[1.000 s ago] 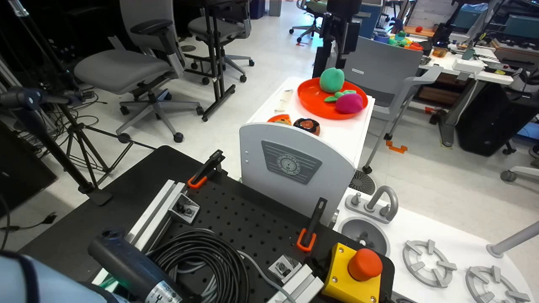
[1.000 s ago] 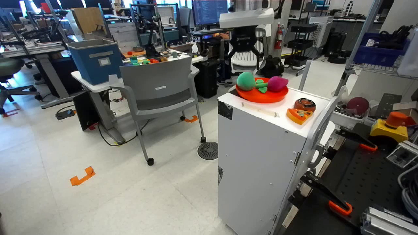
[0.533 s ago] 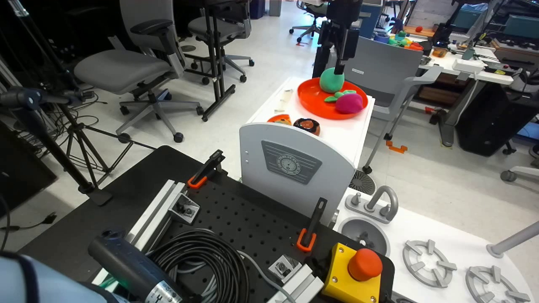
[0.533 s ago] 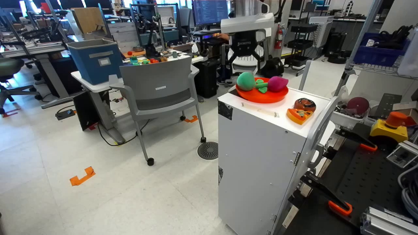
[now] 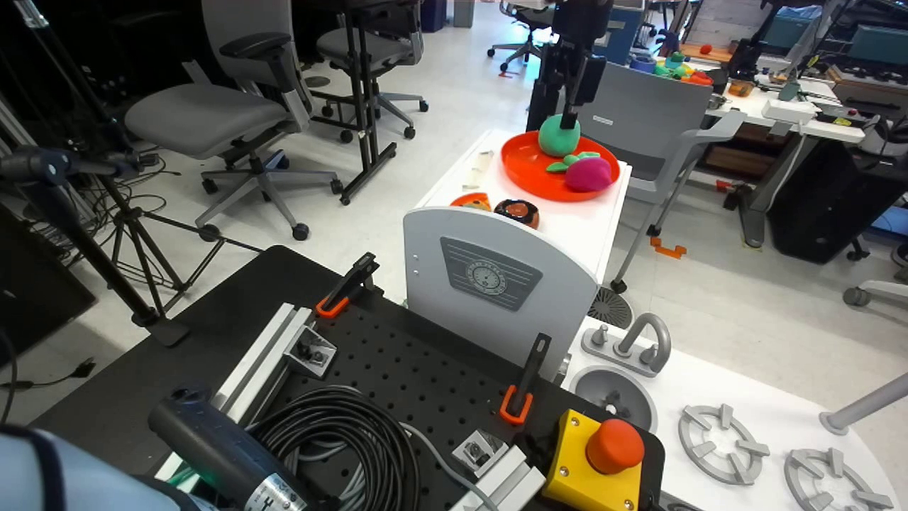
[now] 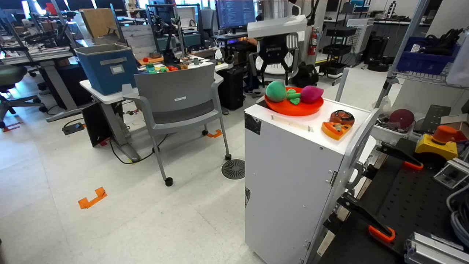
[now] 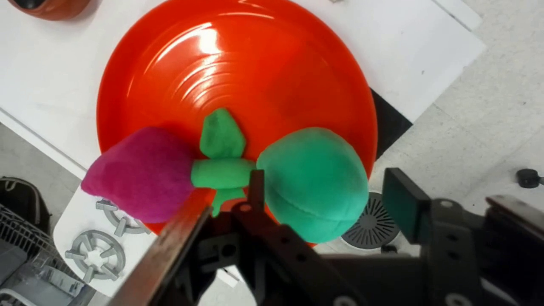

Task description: Remove the green plushie from the orange plate

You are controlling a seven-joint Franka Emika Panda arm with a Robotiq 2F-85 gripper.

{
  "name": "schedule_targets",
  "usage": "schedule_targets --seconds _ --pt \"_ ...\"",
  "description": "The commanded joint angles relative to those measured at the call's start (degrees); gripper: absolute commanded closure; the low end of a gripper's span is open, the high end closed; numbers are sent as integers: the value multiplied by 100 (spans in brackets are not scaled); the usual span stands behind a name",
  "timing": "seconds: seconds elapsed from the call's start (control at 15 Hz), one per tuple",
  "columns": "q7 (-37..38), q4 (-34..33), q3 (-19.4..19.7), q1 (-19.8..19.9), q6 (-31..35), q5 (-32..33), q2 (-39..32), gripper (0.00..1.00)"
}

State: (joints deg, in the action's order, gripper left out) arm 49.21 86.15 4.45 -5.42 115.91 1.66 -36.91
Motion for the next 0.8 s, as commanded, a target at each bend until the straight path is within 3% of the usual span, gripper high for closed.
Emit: schedule_targets --seconds 0.0,0.33,0.47,0.73 --pt "-127 -288 -17 53 -173 -137 -143 58" --pt "-140 -303 -17 68 -156 -144 -138 95" --pt "-136 -302 -9 61 -168 -124 -134 100" --pt "115 -217 76 -22 -127 -40 -78 100"
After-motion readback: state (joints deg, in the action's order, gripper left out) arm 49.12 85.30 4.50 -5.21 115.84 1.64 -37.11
